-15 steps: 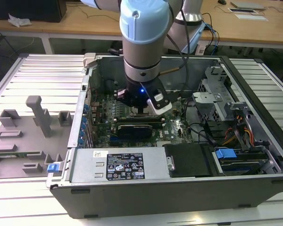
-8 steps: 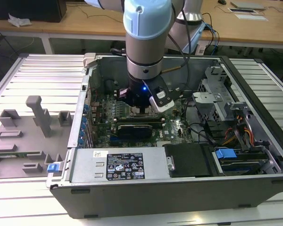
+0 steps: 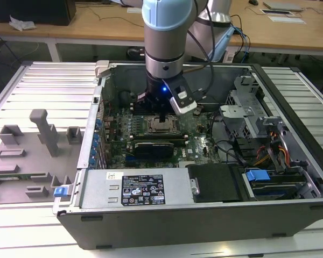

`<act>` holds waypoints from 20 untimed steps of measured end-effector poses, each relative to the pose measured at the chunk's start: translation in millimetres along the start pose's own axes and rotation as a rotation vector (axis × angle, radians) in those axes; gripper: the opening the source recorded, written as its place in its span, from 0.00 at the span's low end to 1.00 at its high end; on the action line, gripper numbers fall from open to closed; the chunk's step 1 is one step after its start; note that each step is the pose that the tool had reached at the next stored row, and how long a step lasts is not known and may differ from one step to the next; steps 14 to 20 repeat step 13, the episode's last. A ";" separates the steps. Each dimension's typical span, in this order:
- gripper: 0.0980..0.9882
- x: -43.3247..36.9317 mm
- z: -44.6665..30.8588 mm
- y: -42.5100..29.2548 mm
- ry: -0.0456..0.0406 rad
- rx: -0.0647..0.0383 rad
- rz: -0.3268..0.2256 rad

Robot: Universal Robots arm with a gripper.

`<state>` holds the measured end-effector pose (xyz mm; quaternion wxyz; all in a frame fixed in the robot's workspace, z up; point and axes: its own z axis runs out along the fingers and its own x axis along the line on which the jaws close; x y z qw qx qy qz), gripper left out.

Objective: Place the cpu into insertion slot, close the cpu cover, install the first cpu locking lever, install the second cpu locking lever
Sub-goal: 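Install the second cpu locking lever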

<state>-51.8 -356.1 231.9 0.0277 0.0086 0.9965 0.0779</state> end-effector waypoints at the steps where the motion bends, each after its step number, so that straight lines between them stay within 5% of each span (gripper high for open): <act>1: 0.01 0.0 0.1 1.6 -0.0001 0.010 -0.001; 5: 0.01 -0.5 -8.0 7.2 -0.0002 0.019 -0.001; 20: 0.01 -0.5 -8.5 7.4 -0.0002 0.019 -0.001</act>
